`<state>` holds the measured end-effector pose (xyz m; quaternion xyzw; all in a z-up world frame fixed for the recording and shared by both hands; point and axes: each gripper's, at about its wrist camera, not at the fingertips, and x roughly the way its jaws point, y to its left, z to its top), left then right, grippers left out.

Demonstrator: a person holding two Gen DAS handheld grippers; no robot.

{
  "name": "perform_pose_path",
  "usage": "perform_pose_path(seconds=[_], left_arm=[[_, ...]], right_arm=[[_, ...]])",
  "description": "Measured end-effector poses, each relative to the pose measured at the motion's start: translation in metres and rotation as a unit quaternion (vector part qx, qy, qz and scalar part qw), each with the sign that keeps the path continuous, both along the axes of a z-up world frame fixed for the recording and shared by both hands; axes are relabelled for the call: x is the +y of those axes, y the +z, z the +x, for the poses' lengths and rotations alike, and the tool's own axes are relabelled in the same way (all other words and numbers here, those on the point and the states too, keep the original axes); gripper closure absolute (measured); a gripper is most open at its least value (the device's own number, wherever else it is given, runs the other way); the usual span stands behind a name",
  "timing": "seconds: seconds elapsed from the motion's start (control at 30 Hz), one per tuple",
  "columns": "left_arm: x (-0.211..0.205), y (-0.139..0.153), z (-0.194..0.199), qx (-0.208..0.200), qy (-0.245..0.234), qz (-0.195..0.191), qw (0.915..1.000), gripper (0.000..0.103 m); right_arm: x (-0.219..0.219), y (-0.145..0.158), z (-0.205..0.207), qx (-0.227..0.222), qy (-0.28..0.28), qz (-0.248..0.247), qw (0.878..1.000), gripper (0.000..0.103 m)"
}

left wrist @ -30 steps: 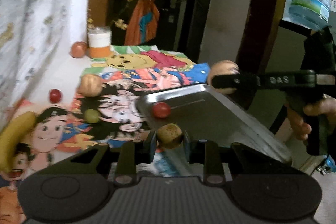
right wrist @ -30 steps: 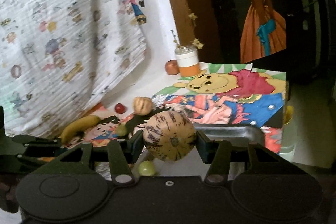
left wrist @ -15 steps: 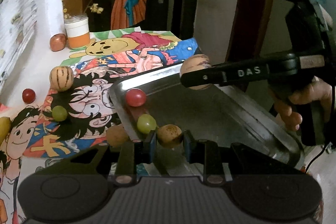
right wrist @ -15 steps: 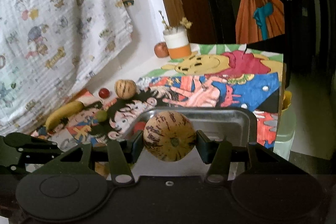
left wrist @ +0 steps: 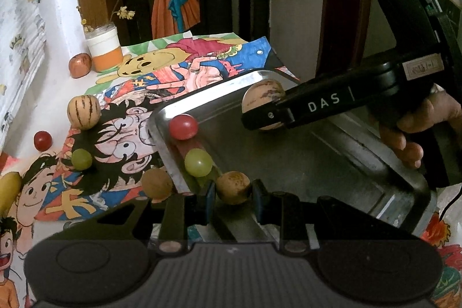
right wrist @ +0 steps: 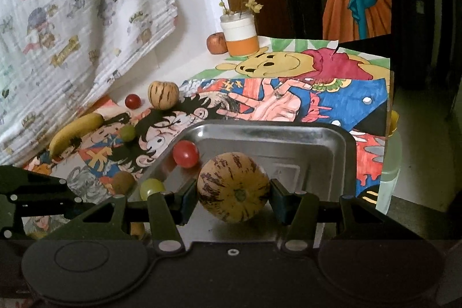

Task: Organize fruits
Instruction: 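Lower the melon and brown fruit into the metal tray and open both tools, then withdraw both open tools from the tray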

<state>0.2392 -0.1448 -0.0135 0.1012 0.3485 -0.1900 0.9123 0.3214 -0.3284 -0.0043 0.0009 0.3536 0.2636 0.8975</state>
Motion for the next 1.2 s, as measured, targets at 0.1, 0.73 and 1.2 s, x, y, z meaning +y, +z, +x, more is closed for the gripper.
perform_pose_path(seconds=[0.1, 0.73, 1.2], left_arm=[[-0.001, -0.002, 0.000, 0.002, 0.001, 0.001, 1.0000, 0.072], [0.016, 0.027, -0.024, -0.007, 0.010, -0.041, 0.9991, 0.040], [0.050, 0.058, -0.083, -0.063, 0.115, -0.089, 0.9873, 0.004]], right_arm=[[-0.001, 0.000, 0.000, 0.000, -0.005, -0.002, 1.000, 0.048], [-0.020, 0.029, -0.031, -0.023, -0.040, 0.031, 0.998, 0.040], [-0.024, 0.074, -0.101, -0.088, -0.044, 0.032, 0.995, 0.015]])
